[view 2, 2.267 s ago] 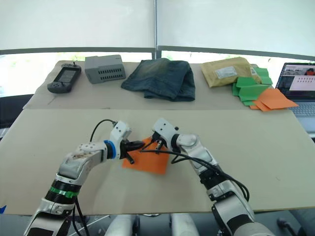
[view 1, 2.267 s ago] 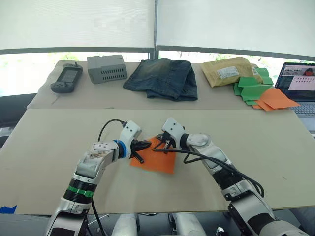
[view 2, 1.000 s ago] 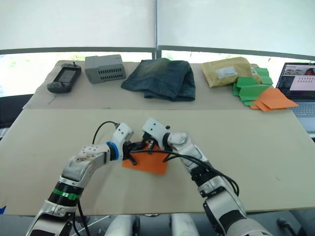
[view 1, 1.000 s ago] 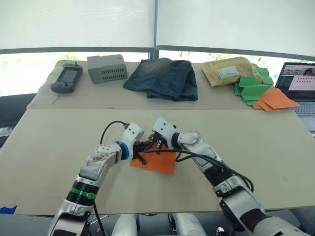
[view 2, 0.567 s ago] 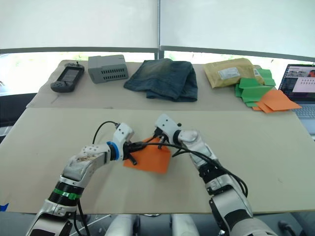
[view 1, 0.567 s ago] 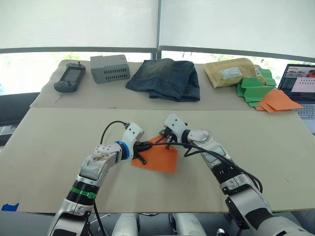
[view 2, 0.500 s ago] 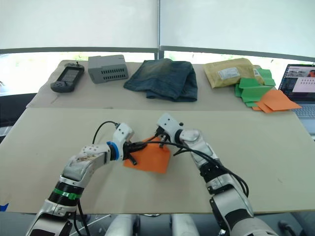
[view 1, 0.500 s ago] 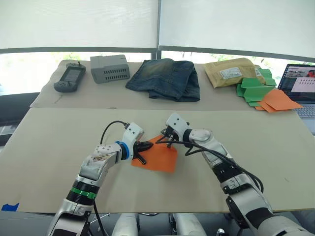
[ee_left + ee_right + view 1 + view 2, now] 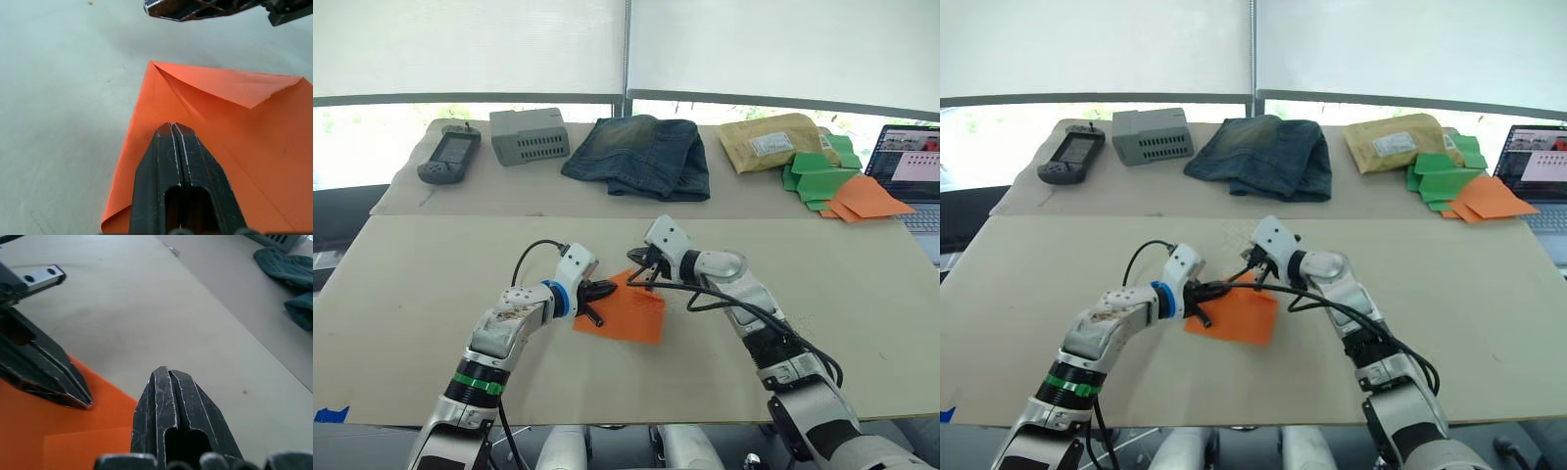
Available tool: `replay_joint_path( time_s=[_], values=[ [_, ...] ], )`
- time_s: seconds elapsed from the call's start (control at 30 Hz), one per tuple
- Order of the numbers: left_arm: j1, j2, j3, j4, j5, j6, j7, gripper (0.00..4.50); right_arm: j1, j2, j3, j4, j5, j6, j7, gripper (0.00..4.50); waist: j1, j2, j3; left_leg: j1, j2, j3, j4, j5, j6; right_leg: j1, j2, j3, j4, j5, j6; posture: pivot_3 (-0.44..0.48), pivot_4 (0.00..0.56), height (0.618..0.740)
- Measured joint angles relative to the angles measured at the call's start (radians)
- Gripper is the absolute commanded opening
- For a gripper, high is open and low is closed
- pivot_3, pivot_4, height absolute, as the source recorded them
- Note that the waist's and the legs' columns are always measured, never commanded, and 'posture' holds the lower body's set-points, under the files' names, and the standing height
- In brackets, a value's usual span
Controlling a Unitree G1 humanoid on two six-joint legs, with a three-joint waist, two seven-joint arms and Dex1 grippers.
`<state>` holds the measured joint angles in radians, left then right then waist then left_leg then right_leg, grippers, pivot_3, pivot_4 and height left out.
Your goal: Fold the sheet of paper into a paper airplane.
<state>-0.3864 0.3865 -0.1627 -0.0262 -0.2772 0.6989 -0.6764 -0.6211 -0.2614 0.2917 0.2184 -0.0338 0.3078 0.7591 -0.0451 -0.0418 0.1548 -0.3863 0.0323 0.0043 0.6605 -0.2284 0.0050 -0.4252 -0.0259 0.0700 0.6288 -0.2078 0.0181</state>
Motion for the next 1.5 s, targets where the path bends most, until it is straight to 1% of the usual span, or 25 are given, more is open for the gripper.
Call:
replay_joint_path(
  time_s=[0.13, 0.4, 0.57, 0.8, 1.03, 1.2, 1.37, 1.5],
  values=[
    [-0.003, 0.000, 0.007, 0.003, -0.002, 0.002, 0.000, 0.05, 0.023, 0.014, 0.046, 0.035, -0.023, 0.014, -0.009, 0.00, 0.000, 0.000, 0.000, -0.001, 0.000, 0.000, 0.000, 0.000, 0.000, -0.001, 0.000, 0.000, 0.000, 0.000, 0.000, 0.000, 0.150, 0.728],
    [-0.009, 0.009, 0.047, 0.036, -0.005, 0.002, 0.004, 0.05, -0.026, 0.034, 0.053, 0.122, -0.033, 0.020, -0.027, 0.00, -0.004, 0.000, 0.000, 0.001, 0.001, 0.000, 0.000, 0.000, 0.000, 0.000, 0.001, 0.000, 0.000, 0.000, 0.000, 0.000, 0.150, 0.728],
    [0.021, 0.074, 0.082, 0.017, -0.007, 0.003, -0.006, 0.05, -0.031, 0.041, 0.057, 0.131, -0.033, 0.016, -0.026, 0.00, -0.011, 0.001, 0.000, 0.002, 0.001, 0.000, -0.002, 0.000, 0.000, 0.000, 0.001, 0.000, 0.000, -0.001, -0.001, 0.000, 0.150, 0.728],
    [0.092, 0.169, 0.131, -0.028, -0.045, 0.000, -0.054, 0.05, -0.035, 0.042, 0.061, 0.142, -0.033, -0.001, -0.022, 0.00, -0.019, 0.001, 0.000, 0.002, 0.001, 0.000, -0.002, 0.000, 0.000, 0.000, 0.001, 0.000, 0.000, -0.001, -0.002, 0.000, 0.150, 0.728],
    [0.107, 0.178, 0.157, -0.028, -0.069, -0.001, -0.064, 0.05, -0.033, 0.032, 0.061, 0.130, -0.033, -0.012, -0.017, 0.00, -0.021, 0.001, 0.001, 0.001, 0.001, 0.000, -0.002, 0.000, 0.000, -0.001, 0.000, 0.000, 0.000, -0.001, -0.002, 0.000, 0.150, 0.728],
    [0.109, 0.178, 0.165, -0.028, -0.081, 0.002, -0.070, 0.05, -0.022, -0.018, 0.048, 0.043, -0.027, 0.014, 0.002, 0.00, -0.019, 0.002, 0.001, -0.003, 0.001, 0.000, -0.002, 0.000, 0.000, -0.005, 0.000, 0.000, 0.000, -0.001, -0.002, 0.000, 0.150, 0.728],
    [0.105, 0.189, 0.167, -0.023, -0.082, -0.006, -0.102, 0.05, -0.018, -0.069, 0.025, -0.126, 0.000, 0.080, 0.029, 0.00, -0.017, 0.003, 0.002, -0.005, 0.001, 0.000, -0.002, 0.000, 0.000, -0.008, 0.000, 0.000, 0.001, -0.001, -0.002, 0.000, 0.150, 0.728],
    [0.067, 0.182, 0.174, -0.001, -0.122, -0.031, -0.164, 0.05, 0.030, -0.154, -0.022, -0.279, 0.036, 0.171, 0.057, 0.00, -0.002, 0.002, 0.002, -0.014, 0.000, 0.000, -0.001, 0.000, 0.000, -0.016, 0.000, 0.000, 0.001, -0.001, -0.002, 0.000, 0.150, 0.728]
  ],
)
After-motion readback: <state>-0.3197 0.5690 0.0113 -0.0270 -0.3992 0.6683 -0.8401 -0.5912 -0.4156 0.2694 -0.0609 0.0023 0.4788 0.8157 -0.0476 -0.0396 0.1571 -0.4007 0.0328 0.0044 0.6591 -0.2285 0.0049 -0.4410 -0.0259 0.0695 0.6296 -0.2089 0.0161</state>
